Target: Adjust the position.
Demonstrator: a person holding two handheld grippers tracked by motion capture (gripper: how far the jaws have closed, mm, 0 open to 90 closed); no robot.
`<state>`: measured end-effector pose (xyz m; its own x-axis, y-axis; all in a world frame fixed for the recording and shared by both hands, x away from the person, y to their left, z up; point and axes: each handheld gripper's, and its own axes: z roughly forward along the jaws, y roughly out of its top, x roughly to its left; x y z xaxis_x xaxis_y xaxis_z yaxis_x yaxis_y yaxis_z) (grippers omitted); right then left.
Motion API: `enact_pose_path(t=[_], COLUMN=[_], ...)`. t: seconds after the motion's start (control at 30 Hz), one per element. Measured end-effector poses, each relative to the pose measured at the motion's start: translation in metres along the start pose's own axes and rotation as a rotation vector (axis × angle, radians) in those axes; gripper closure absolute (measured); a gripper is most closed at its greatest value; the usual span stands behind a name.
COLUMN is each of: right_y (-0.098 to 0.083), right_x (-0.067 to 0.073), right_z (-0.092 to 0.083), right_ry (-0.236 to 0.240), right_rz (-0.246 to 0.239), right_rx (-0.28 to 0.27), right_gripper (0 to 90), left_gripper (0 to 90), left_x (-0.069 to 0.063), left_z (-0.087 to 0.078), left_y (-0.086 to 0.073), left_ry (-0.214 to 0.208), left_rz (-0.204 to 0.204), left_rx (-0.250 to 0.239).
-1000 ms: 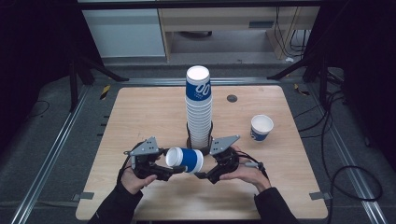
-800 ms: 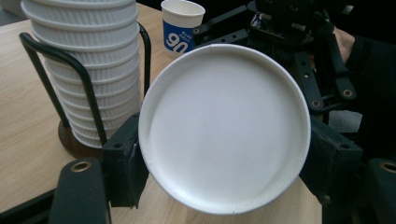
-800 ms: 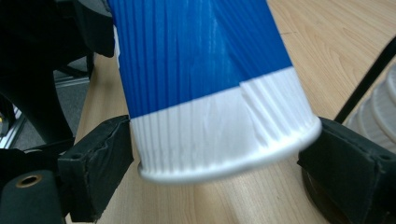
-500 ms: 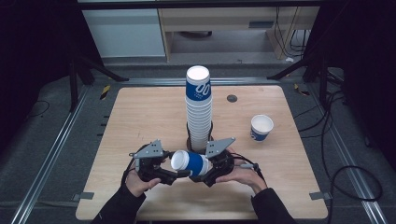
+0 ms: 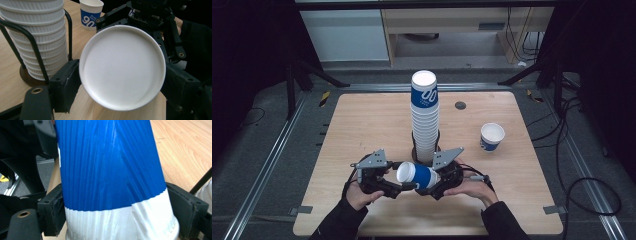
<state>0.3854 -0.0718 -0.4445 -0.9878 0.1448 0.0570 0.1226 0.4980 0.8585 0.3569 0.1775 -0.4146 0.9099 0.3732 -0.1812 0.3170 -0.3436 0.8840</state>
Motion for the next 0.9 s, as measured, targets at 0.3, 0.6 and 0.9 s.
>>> enact_pose_path(t=[0.3,0.6,0.9], right_y=[-0.004,-0.008,-0.008], right_x=[-0.003,0.002,0.01], right_z=[-0.007,0.006,0.02], right_ry=[-0.06,-0.064,-0.041], right_rz=[-0.02,-0.07,-0.119], right_rx=[0.053,0.147,0.221], right_gripper=[14.8,14.7,14.5], left_gripper=[16.0,14.4,16.1], left_x=[0.008,0.007,0.002], left_z=[-0.007,0.007,0.022], left_y=[-0.001,-0.007,-0.012], left_ry=[0.004,0.008,-0.003], left_rz=[-0.002,0.024,0.045], left_rx=[0.067,0.186,0.287])
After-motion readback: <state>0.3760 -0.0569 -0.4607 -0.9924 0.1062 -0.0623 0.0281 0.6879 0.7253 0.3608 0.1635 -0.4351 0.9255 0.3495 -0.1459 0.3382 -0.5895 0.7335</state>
